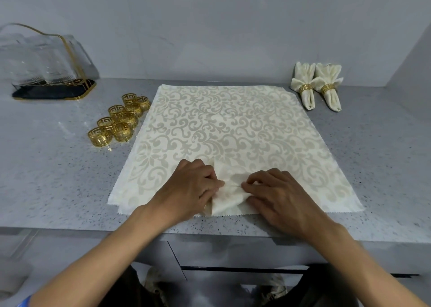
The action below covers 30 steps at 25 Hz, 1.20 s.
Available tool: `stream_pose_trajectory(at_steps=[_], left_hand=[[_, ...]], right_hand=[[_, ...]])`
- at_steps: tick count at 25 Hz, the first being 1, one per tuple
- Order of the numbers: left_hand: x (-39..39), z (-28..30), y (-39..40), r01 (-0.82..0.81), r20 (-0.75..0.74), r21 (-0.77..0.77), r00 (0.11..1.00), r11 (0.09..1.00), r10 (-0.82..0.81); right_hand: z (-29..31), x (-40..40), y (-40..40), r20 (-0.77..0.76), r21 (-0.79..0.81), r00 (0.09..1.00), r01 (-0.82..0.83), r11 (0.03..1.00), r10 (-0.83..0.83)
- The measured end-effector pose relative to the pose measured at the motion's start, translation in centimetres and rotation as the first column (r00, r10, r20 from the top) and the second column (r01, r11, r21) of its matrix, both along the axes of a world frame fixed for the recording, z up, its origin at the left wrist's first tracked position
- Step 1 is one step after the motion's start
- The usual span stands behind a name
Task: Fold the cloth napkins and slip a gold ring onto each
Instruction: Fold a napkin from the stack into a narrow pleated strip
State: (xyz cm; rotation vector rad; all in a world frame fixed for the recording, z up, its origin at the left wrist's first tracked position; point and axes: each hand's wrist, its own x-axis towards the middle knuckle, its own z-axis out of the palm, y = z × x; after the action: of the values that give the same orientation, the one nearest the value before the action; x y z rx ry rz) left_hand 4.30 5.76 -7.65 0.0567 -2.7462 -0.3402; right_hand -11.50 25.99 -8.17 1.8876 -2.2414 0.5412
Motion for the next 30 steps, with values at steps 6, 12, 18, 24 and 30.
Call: stream_pose_trajectory(at_steps=[6,12,18,24,30], left_hand=[[2.3,1.9,-0.2,0.108,0.275,-0.045,0.957,0.993,-0.091],[1.4,0.9,2.0,-0.070,0.159,-0.186,0.982,0.980,0.100],[-0.3,0.2,1.5,-0.138,0.061,-0.190,0.987,0.972,0.152],[-1.1,8.2,1.7,-0.267,0.295,0.359,0.942,0.895,0.163],[-5.2,8.0,-0.8,-0.641,0.728,0.601,0.686,0.477,0.005]], right_hand=[[0.1,-0.6,-0.6,0.205,-0.042,0.979,-0.009,0.999,0.018],[0.2,-0.4,-0.5,0.184,-0.033,0.983,-0.005,0.999,0.011],[0.0,0.1,-0.4,0.006,-0.084,0.990,0.143,0.986,-0.143],[5.2,0.5,-0.3,0.400,-0.075,0.907,0.175,0.982,-0.131],[5.8,-2.2,-2.0,0.420,0.253,0.837,0.265,0.931,-0.352]])
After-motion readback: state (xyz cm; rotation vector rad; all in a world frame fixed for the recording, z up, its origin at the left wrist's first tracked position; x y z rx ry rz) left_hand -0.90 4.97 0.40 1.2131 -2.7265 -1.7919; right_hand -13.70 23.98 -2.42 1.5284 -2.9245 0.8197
